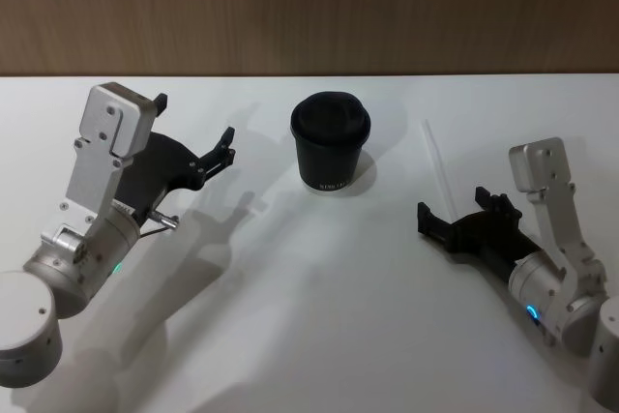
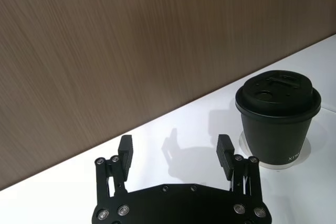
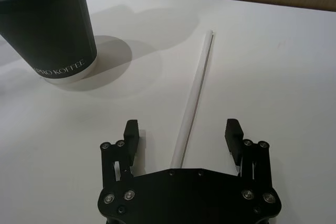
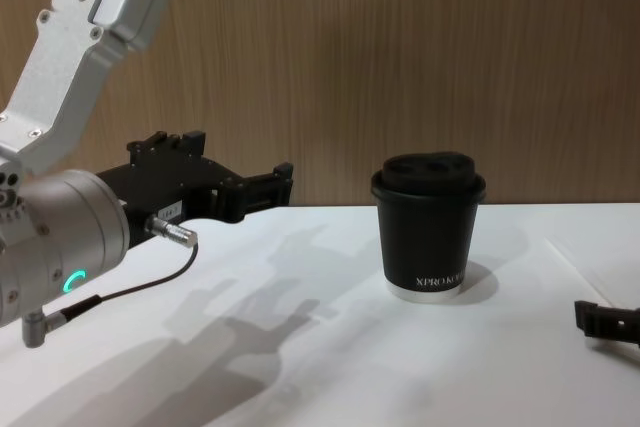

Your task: Pick up the straw with one hand, pass it to the other hand, and insert it into the cup.

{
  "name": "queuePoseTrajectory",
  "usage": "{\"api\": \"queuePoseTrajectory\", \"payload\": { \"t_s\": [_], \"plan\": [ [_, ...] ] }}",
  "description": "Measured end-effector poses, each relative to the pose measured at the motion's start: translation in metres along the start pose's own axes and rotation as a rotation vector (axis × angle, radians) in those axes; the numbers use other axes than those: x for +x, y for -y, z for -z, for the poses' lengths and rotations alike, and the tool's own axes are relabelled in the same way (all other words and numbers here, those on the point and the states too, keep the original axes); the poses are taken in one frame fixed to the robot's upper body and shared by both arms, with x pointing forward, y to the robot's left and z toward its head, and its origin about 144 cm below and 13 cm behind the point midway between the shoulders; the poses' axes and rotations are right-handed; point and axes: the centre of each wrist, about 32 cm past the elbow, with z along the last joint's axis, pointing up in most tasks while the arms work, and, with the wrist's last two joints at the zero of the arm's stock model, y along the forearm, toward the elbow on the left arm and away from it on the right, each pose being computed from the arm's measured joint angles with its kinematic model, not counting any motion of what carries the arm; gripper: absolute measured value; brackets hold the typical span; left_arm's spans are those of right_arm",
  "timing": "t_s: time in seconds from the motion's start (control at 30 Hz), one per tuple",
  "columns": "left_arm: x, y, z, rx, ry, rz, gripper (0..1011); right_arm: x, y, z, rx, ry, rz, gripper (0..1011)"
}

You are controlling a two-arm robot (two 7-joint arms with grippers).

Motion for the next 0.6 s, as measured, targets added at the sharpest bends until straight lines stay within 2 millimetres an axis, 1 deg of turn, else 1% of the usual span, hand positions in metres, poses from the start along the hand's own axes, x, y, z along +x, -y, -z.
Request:
{"api": "queuePoseTrajectory", "payload": {
  "t_s": [0.03,0.1,0.17,0.2,0.3,0.33,0.4,0.5,0.53,0.57,0.6],
  "plan": [
    [0.0,0.0,0.0,0.0,0.0,0.0,1003,0.0,-0.0001,-0.0001,-0.001,0.001,0.0,999],
    [0.0,0.0,0.0,0.0,0.0,0.0,1003,0.0,-0.0002,-0.0002,-0.001,0.003,0.0,954],
    [0.0,0.0,0.0,0.0,0.0,0.0,1003,-0.0001,-0.0003,-0.0003,-0.002,0.004,0.0,930],
    [0.0,0.0,0.0,0.0,0.0,0.0,1003,-0.0001,-0.0003,-0.0003,-0.002,0.004,0.0,888],
    [0.0,0.0,0.0,0.0,0.0,0.0,1003,-0.0002,-0.0004,-0.0003,-0.003,0.006,-0.001,839],
    [0.0,0.0,0.0,0.0,0.0,0.0,1003,-0.0003,-0.0005,-0.0003,-0.004,0.006,-0.001,785],
    [0.0,0.0,0.0,0.0,0.0,0.0,1003,-0.0004,-0.0005,-0.0003,-0.005,0.007,-0.001,744],
    [0.0,0.0,0.0,0.0,0.0,0.0,1003,-0.0005,-0.0006,-0.0003,-0.006,0.007,-0.002,649],
    [0.0,0.0,0.0,0.0,0.0,0.0,1003,-0.0005,-0.0007,-0.0003,-0.006,0.008,-0.002,593],
    [0.0,0.0,0.0,0.0,0.0,0.0,1003,-0.0005,-0.0007,-0.0003,-0.006,0.008,-0.002,565],
    [0.0,0.0,0.0,0.0,0.0,0.0,1003,-0.0005,-0.0007,-0.0003,-0.006,0.008,-0.002,565]
  ]
}}
